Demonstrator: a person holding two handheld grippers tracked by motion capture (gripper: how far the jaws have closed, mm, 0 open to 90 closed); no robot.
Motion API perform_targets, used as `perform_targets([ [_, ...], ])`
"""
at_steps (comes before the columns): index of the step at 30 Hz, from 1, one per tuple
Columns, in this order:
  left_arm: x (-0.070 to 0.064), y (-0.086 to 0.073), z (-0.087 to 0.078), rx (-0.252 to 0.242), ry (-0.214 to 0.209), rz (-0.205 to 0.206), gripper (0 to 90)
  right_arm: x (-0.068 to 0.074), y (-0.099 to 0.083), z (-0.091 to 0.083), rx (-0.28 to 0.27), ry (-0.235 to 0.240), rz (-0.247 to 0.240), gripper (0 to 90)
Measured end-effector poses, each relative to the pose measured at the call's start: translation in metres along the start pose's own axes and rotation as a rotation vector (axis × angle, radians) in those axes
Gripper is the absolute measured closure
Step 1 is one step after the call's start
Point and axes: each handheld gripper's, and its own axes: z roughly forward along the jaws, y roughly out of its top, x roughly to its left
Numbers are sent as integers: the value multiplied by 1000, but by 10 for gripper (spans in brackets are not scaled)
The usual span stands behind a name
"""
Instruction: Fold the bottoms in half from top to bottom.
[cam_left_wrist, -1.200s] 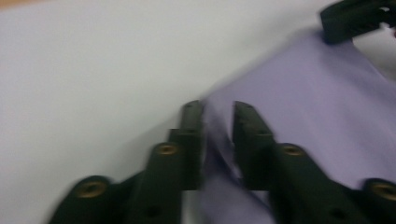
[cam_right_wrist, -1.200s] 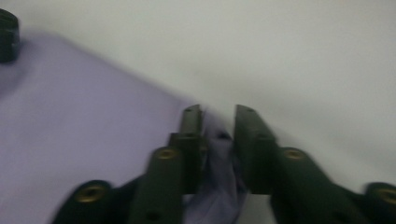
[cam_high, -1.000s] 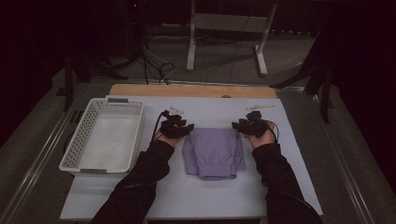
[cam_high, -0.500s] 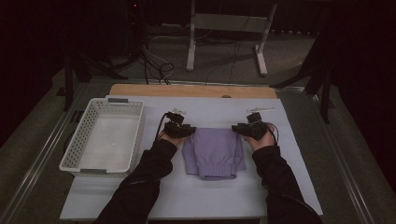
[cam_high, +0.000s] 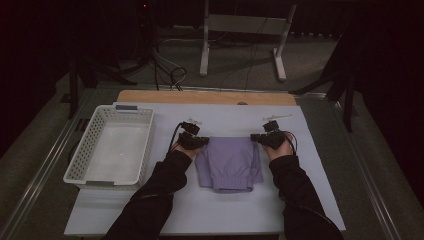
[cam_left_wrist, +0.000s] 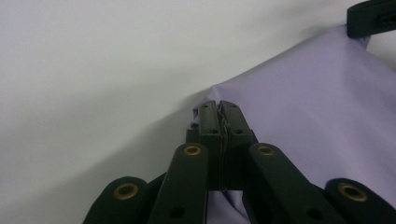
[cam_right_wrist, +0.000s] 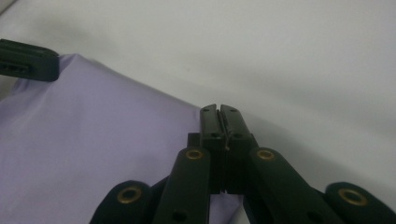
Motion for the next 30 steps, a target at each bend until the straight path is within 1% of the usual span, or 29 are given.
perform_targets([
  [1, -2, 0, -3, -10, -6, -13, 898, -1, 2, -3, -7, -4, -2, 895],
  [3, -4, 0, -6, -10, -9, -12, 898, -2, 3, -5, -14, 0, 1, 895],
  [4, -8, 0, -9, -15, -15, 0, 898, -3, 4, -7, -15, 0, 4, 895],
  [5, -9, 1, -11, -13, -22, -2, 898, -4, 7, -6, -11, -22, -10, 895],
  [6, -9, 2, -12, -20, -24, -10, 898, -4, 7, -6, -11, -22, -10, 895],
  [7, -9, 4, -12, -26, 6, 10, 898, -3, 7, -3, -14, -35, -13, 896],
  [8, -9, 4, -12, -26, 6, 10, 898, -3, 7, -3, -14, -35, -13, 896],
  [9, -6, 7, -9, -25, 22, 28, 897, -4, 6, 2, -9, -40, -9, 895],
  [10, -6, 7, -9, -25, 22, 28, 897, -4, 6, 2, -9, -40, -9, 895],
  [11, -1, 8, -3, -23, 22, 14, 897, -5, 6, 6, 1, -48, -8, 895],
  [12, -1, 8, -3, -23, 22, 14, 896, -5, 6, 6, 1, -48, -8, 895],
  [13, 3, 8, 3, -9, 46, 10, 896, -6, 6, 10, 4, -93, -9, 900],
  [14, 3, 8, 3, -9, 46, 10, 896, -6, 6, 10, 4, -93, -9, 900],
  [15, 7, 7, 8, 0, 44, -8, 895, -12, 7, 12, 10, -115, 14, 900],
  [16, 7, 7, 8, 0, 44, -8, 894, -12, 7, 12, 10, -115, 14, 900],
  [17, 8, 5, 11, 11, 40, -11, 893, -17, 7, 10, 1, -101, 43, 900],
  [20, 9, 4, 13, 22, 43, -7, 880, -17, 7, 7, -9, -89, 48, 900],
  [21, 9, 4, 14, 31, 42, -5, 879, -16, 7, 6, -8, -92, 35, 900],
  [22, 9, 4, 14, 31, 42, -5, 868, -16, 7, 6, -8, -92, 35, 900],
  [23, 9, 4, 14, 34, 47, 0, 838, -13, 6, 3, -12, -92, 25, 899],
  [24, 9, 4, 14, 34, 47, 0, 834, -13, 6, 3, -12, -92, 25, 899],
  [25, 8, 4, 13, 39, 53, 15, 803, -10, 5, -1, -21, -89, 12, 898],
  [26, 8, 4, 13, 39, 53, 15, 782, -10, 5, -1, -21, -89, 12, 898],
  [27, 8, 4, 11, 40, 52, 16, 730, -6, 3, -5, -24, -82, 2, 897],
  [29, 7, 5, 8, 31, 70, 28, 725, -5, 2, -6, -27, -81, 2, 896],
  [30, 7, 6, 6, 18, 67, 22, 700, -3, 0, -9, -33, -69, 0, 895],
])
